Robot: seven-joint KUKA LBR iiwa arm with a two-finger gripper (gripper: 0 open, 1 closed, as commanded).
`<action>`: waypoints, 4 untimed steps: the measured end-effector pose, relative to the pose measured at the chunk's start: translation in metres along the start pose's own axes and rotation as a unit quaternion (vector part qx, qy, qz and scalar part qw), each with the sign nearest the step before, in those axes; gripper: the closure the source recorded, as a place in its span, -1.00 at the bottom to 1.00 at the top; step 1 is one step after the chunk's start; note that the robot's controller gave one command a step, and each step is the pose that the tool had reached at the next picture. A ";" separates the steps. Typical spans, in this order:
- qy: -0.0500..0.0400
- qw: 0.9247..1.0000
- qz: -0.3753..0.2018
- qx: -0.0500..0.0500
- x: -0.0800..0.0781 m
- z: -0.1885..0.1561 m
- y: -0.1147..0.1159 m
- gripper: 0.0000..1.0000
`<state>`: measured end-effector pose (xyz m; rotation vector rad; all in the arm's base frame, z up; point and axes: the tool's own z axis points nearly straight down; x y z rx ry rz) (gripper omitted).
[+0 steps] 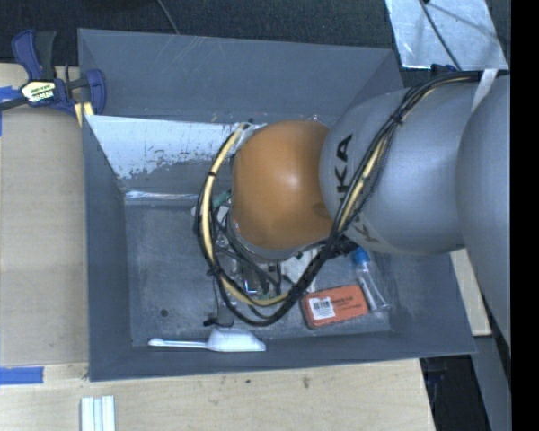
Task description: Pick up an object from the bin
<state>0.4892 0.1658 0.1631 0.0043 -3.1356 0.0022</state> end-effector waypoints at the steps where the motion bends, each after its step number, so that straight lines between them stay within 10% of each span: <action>1: -0.004 1.000 0.002 -0.001 -0.002 -0.005 -0.001 -1.00; 2: -0.003 0.999 0.032 -0.002 -0.048 -0.026 -0.044 -1.00; 4: -0.006 0.992 0.123 -0.002 -0.050 -0.011 -0.052 -1.00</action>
Offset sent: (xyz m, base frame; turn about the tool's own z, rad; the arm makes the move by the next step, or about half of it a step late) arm 0.0844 -0.0819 0.0425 0.1227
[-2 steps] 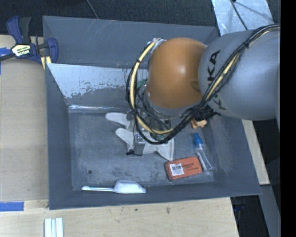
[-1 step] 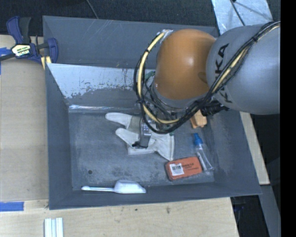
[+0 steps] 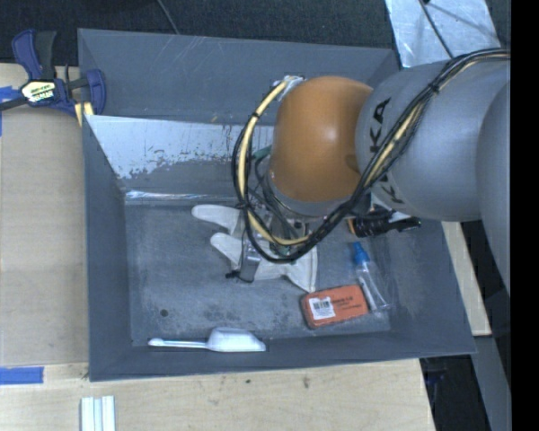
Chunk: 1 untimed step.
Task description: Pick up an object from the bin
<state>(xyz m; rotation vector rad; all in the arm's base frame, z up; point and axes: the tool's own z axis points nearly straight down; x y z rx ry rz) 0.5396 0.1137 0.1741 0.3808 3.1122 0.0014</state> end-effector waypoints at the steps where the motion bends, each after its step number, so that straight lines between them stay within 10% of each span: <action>1: 0.000 0.997 -0.072 -0.001 -0.028 0.047 -0.015 -1.00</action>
Offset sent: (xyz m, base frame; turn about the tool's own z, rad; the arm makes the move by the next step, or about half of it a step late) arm 0.0340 -0.0496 -0.1041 -0.1689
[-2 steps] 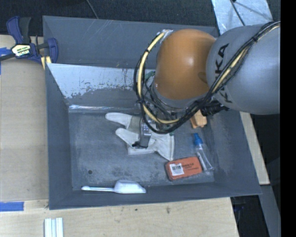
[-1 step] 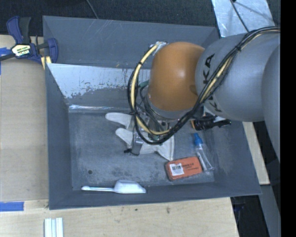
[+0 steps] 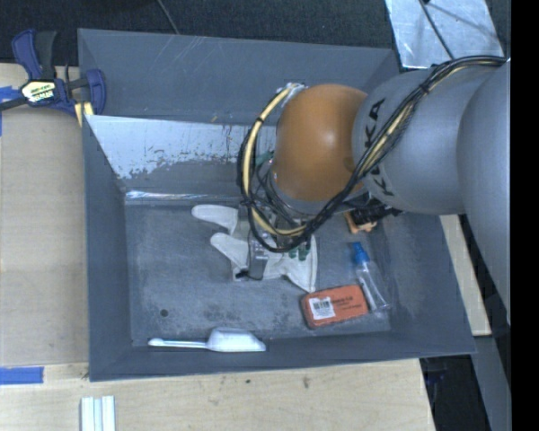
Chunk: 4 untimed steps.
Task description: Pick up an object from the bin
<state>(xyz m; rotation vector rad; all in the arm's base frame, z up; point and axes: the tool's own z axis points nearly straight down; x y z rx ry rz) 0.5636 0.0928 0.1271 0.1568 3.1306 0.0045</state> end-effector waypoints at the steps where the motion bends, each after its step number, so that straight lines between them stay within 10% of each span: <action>1: -0.003 1.000 -0.012 -0.001 -0.017 0.052 -0.026 1.00; 2: -0.003 1.000 -0.012 -0.001 -0.017 0.052 -0.026 1.00; 3: 0.003 1.000 0.000 0.001 -0.030 -0.068 -0.012 1.00; 4: 0.003 1.000 0.000 0.001 -0.030 -0.068 -0.012 1.00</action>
Offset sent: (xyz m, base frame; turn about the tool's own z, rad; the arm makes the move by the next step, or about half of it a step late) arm 0.0000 0.0000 0.0000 0.0000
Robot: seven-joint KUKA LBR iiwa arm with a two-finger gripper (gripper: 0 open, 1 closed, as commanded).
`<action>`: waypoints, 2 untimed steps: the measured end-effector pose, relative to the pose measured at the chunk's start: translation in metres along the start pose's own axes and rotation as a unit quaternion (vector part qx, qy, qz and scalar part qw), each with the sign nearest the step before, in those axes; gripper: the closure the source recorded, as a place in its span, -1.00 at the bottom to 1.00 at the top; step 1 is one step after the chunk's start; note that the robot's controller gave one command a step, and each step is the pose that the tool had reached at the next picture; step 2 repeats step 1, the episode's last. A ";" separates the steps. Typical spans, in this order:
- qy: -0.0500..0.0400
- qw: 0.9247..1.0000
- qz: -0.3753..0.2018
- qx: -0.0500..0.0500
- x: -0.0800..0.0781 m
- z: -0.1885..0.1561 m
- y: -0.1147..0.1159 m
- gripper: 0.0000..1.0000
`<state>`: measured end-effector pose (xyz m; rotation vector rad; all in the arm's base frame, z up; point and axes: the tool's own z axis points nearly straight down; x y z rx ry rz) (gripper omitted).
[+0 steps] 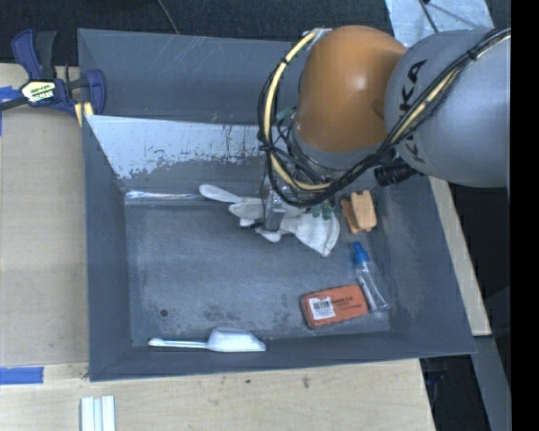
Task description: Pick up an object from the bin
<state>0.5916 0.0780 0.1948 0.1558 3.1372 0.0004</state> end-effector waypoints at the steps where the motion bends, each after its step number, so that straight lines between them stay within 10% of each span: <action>1: 0.002 1.000 -0.003 0.000 0.001 -0.042 0.003 1.00; 2: 0.002 1.000 -0.003 0.000 0.001 -0.042 0.003 1.00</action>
Offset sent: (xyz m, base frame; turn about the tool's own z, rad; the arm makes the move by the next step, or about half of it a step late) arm -0.0022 -0.0087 0.0912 0.0255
